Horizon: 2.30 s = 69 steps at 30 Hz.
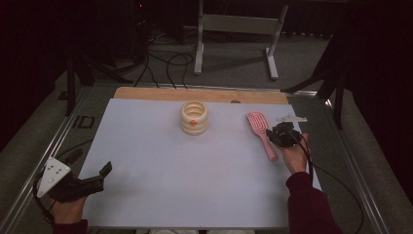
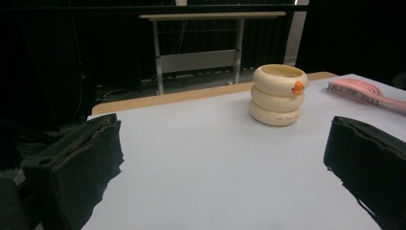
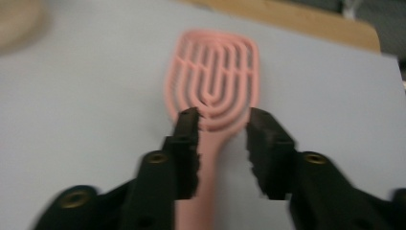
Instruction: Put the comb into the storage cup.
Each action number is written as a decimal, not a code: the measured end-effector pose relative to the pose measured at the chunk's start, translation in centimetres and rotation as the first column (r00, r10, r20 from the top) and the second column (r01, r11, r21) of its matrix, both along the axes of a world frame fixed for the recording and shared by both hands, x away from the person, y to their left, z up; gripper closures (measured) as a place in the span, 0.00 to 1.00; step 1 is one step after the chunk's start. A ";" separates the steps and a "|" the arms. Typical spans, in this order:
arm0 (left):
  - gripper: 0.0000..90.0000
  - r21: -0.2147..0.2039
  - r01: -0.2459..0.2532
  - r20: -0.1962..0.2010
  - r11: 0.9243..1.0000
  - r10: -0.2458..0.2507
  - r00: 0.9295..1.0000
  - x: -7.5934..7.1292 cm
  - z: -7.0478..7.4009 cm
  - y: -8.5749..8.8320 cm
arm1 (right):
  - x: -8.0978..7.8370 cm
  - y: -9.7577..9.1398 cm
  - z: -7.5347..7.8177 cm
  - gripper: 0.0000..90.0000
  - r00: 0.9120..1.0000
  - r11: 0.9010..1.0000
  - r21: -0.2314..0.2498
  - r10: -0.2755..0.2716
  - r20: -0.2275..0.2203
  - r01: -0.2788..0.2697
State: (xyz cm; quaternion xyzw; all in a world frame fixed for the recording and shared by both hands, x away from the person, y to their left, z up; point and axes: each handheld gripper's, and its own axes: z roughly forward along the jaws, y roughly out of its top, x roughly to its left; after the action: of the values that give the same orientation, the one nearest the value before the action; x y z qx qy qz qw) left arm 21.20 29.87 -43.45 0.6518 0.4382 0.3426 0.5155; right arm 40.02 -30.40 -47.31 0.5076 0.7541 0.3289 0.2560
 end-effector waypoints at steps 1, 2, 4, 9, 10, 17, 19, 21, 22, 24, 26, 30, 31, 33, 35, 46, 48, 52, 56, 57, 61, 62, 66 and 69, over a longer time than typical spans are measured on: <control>0.00 0.000 0.002 -0.001 1.000 -0.002 1.000 0.0 0.0 0.0 | -0.5 -0.2 0.4 0.66 1.000 1.000 0.025 0.016 0.014 -0.016; 0.00 0.001 0.003 -0.002 1.000 -0.003 1.000 0.0 0.0 -0.1 | -1.7 -0.5 1.2 0.56 0.998 0.996 0.075 0.040 0.056 -0.044; 0.00 0.004 0.004 -0.006 1.000 -0.004 1.000 0.1 -0.1 -0.1 | -2.2 -0.6 1.4 0.53 0.996 0.995 0.086 0.050 0.071 -0.056; 0.00 0.008 0.002 -0.021 1.000 -0.002 1.000 0.2 -0.3 -0.4 | -5.4 -1.1 2.6 0.40 0.986 0.987 0.135 0.071 0.152 -0.092; 0.00 0.011 0.005 -0.028 1.000 -0.005 1.000 0.4 -0.5 -0.6 | -6.5 -1.3 2.7 0.38 0.982 0.979 0.168 0.084 0.168 -0.112; 0.00 0.022 0.014 -0.043 1.000 -0.013 0.999 0.6 -0.7 -1.1 | -11.7 -1.1 2.0 0.12 0.975 0.978 0.159 0.105 0.196 -0.137; 0.00 0.022 0.016 -0.046 1.000 -0.015 0.999 0.6 -0.8 -1.2 | -12.9 -0.9 1.8 0.12 0.973 0.977 0.160 0.107 0.203 -0.140; 0.00 0.019 0.020 -0.047 1.000 -0.019 0.999 0.6 -0.9 -1.2 | -13.4 -0.9 1.7 0.12 0.972 0.976 0.161 0.110 0.209 -0.145; 0.00 0.020 0.022 -0.047 1.000 -0.021 0.999 0.7 -0.9 -1.3 | -14.3 -0.8 1.4 0.12 0.966 0.975 0.163 0.110 0.233 -0.151; 0.00 0.018 0.028 -0.048 0.999 -0.027 0.998 0.7 -1.0 -1.5 | -14.7 -0.7 1.0 0.13 0.964 0.971 0.176 0.118 0.238 -0.162; 0.00 0.020 0.034 -0.050 0.999 -0.033 0.998 0.8 -1.1 -1.6 | -14.8 -0.6 0.7 0.13 0.961 0.979 0.143 0.108 0.255 -0.148; 0.00 0.026 0.046 -0.058 0.999 -0.045 0.997 1.1 -1.4 -2.1 | -15.3 -0.7 0.7 0.13 0.953 0.977 0.158 0.096 0.288 -0.146; 0.00 0.026 0.048 -0.060 0.999 -0.046 0.997 1.2 -1.5 -2.3 | -15.3 -0.7 0.7 0.13 0.953 0.977 0.158 0.096 0.288 -0.146; 0.00 0.033 0.052 -0.064 0.998 -0.050 0.997 1.3 -1.7 -2.5 | -15.4 -0.9 0.6 0.13 0.956 0.978 0.157 0.089 0.280 -0.136; 0.00 0.033 0.053 -0.065 0.998 -0.051 0.997 1.3 -1.8 -2.7 | -15.5 -0.9 0.6 0.13 0.956 0.978 0.156 0.089 0.280 -0.137; 0.00 0.039 0.050 -0.072 0.998 -0.047 0.996 1.5 -2.3 -2.8 | -14.8 -0.2 0.7 0.13 0.955 0.974 0.177 0.089 0.283 -0.144; 0.00 0.037 0.050 -0.073 0.998 -0.047 0.996 1.5 -2.3 -2.8 | -14.8 -0.1 0.7 0.13 0.955 0.974 0.175 0.088 0.283 -0.142; 0.00 0.037 0.052 -0.085 0.998 -0.049 0.995 1.6 -2.7 -2.9 | -14.8 -0.2 0.7 0.14 0.959 0.975 0.182 0.077 0.273 -0.130; 0.00 0.028 0.049 -0.091 0.998 -0.046 0.995 1.5 -2.9 -3.0 | -14.8 -0.1 1.1 0.14 0.959 0.975 0.180 0.081 0.272 -0.134; 0.00 0.031 0.050 -0.094 0.998 -0.046 0.994 1.5 -2.9 -3.0 | -14.8 -0.1 1.2 0.13 0.959 0.975 0.178 0.083 0.272 -0.135; 0.00 0.029 0.038 -0.094 0.999 -0.035 0.995 1.4 -2.9 -2.9 | -14.5 -0.2 1.7 0.13 0.965 0.972 0.195 0.082 0.250 -0.133; 0.00 0.026 0.035 -0.093 0.999 -0.032 0.995 1.3 -2.8 -2.8 | -14.5 -0.2 1.8 0.13 0.967 0.970 0.204 0.084 0.240 -0.134; 0.00 0.031 0.030 -0.086 0.999 -0.027 0.996 1.2 -2.7 -2.8 | -13.8 0.1 2.2 0.13 0.973 0.974 0.188 0.084 0.216 -0.126; 0.00 0.033 0.030 -0.084 0.999 -0.027 0.996 1.2 -2.7 -2.8 | -13.4 0.3 2.5 0.13 0.974 0.974 0.188 0.083 0.209 -0.123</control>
State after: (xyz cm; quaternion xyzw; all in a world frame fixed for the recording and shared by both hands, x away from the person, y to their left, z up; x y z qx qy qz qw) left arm 22.40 27.08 -46.13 0.6805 0.4443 0.3151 0.4901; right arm 26.63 -30.10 -44.81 0.4551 0.7129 0.4655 0.2607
